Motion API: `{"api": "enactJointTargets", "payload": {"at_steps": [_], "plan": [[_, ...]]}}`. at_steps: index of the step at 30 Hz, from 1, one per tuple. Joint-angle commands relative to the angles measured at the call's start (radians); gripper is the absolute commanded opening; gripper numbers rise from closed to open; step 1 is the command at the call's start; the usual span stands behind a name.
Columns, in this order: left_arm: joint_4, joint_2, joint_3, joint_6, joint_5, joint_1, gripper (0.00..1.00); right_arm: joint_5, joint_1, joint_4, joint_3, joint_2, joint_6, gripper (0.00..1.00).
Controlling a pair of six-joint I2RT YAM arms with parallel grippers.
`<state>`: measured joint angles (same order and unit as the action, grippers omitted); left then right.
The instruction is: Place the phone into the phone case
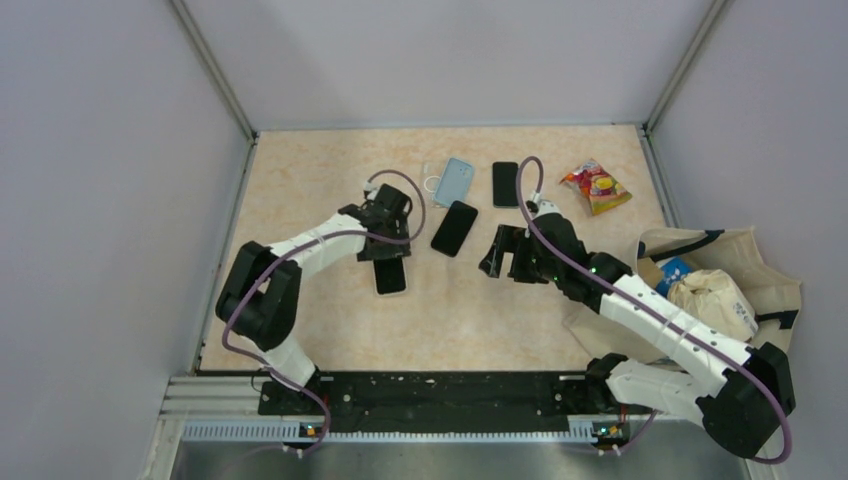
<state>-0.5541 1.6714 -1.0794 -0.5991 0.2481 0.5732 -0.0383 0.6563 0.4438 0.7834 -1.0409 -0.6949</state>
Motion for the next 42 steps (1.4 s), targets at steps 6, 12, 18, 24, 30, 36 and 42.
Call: {"api": "enactJointTargets", "payload": {"at_steps": [6, 12, 18, 24, 30, 36, 42], "plan": [[0.004, 0.171, -0.341, 0.060, 0.032, -0.236, 0.20, -0.029, -0.020, 0.016, 0.018, -0.019, 0.043, 0.88], [-0.056, 0.207, -0.397, 0.077, 0.004, -0.316, 0.20, -0.035, -0.023, 0.016, 0.034, -0.058, 0.069, 0.88], [-0.106, 0.194, -0.349, 0.242, -0.078, -0.354, 0.20, -0.034, -0.026, -0.001, 0.057, -0.107, 0.103, 0.89], [-0.126, 0.204, -0.304, 0.363, -0.053, -0.379, 0.33, -0.017, -0.030, -0.002, 0.065, -0.113, 0.123, 0.90], [-0.100, 0.171, -0.268, 0.356, -0.078, -0.383, 0.82, -0.011, -0.034, 0.010, 0.072, -0.100, 0.143, 0.94], [-0.090, 0.099, -0.266, 0.346, -0.081, -0.381, 0.99, -0.008, -0.038, 0.018, 0.090, -0.109, 0.155, 0.96], [-0.026, 0.067, -0.283, 0.296, -0.141, -0.269, 0.99, -0.028, -0.085, 0.034, 0.117, -0.113, 0.163, 0.97]]}}
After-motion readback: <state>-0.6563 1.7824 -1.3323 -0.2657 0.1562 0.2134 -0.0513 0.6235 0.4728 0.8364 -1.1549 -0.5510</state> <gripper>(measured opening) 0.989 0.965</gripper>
